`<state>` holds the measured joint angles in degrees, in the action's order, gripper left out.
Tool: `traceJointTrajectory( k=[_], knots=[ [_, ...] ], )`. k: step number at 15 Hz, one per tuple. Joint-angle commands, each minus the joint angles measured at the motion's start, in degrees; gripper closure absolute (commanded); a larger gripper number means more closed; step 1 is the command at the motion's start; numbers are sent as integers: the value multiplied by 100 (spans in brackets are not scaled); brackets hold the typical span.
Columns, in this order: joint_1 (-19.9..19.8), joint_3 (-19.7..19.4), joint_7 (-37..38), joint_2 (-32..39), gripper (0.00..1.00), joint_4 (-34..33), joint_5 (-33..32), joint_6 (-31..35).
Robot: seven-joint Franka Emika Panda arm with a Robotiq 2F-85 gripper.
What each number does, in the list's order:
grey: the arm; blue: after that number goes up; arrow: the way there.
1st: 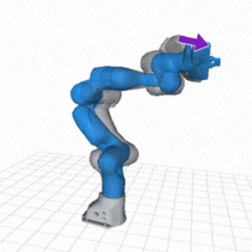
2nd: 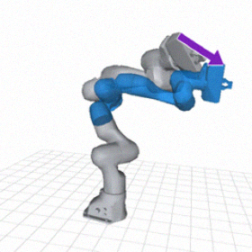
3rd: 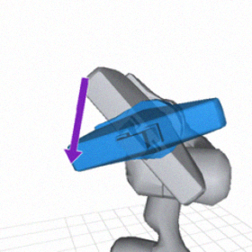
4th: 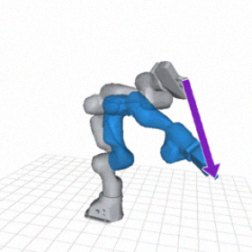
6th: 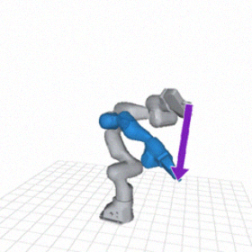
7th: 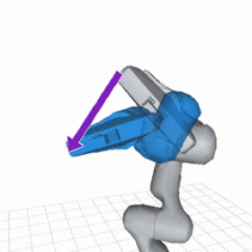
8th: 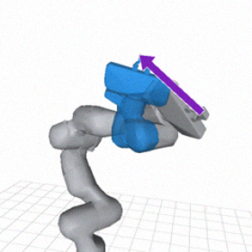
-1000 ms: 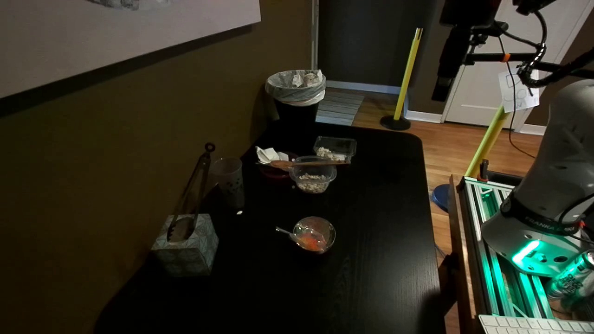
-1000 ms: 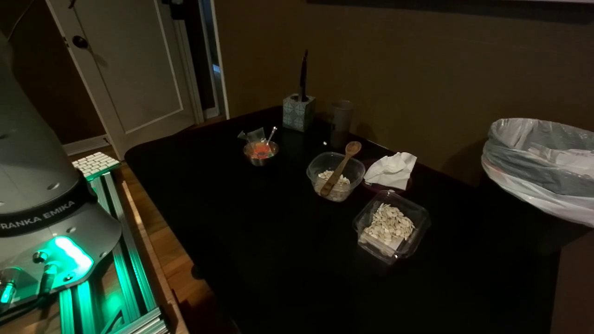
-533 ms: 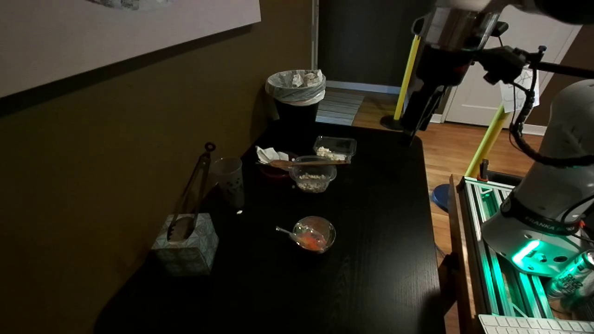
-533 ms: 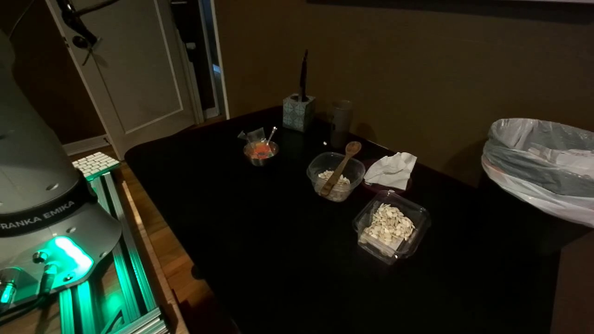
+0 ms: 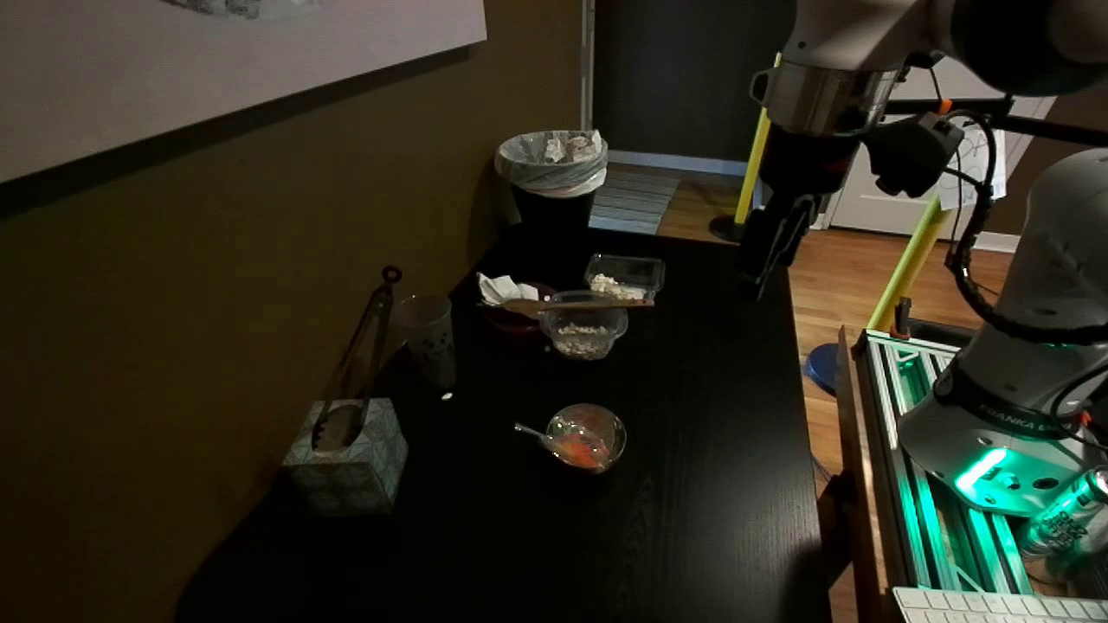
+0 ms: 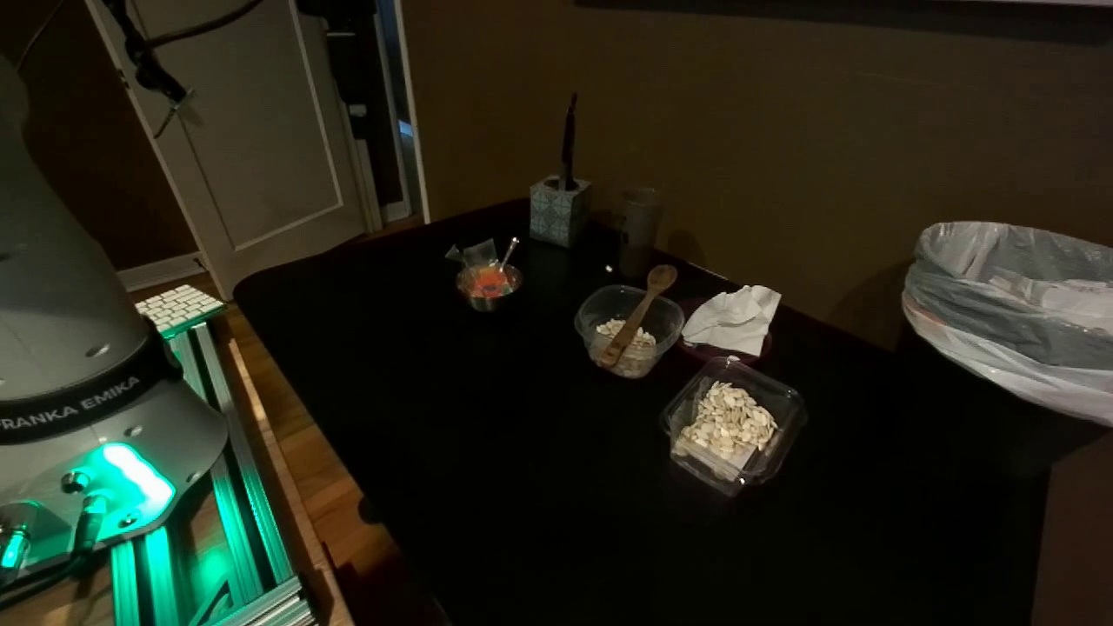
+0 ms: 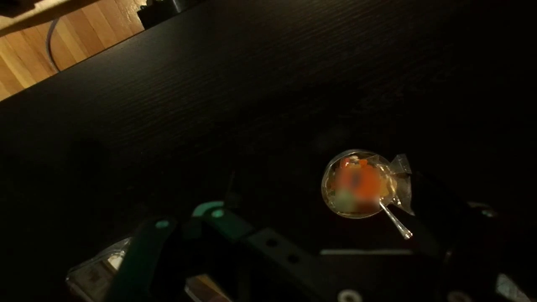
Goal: Move the silver bowl to the left.
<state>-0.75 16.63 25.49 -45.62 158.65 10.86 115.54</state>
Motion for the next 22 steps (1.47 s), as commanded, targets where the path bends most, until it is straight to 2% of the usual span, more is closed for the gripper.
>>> traceJointTrajectory(
  k=[1,3,8,10,11,12,14,18,20,22],
  knots=[
    [142,-193,-29,323,0,-73,70,133],
    [241,-279,-236,1029,0,-120,334,586],
    [134,47,-364,2649,0,-86,945,2037],
    [126,33,-365,3383,0,-275,983,2378],
    [344,-233,-273,3729,0,-408,797,2370],
    [406,-275,-238,2983,0,-105,715,2247],
    [456,-374,-257,3301,0,-196,701,2297],
    [498,-396,-258,3140,0,-201,704,2306],
    [603,-480,-353,3542,0,-301,1116,2834],
    [726,-537,-437,4065,0,-368,1458,3768]
  ],
)
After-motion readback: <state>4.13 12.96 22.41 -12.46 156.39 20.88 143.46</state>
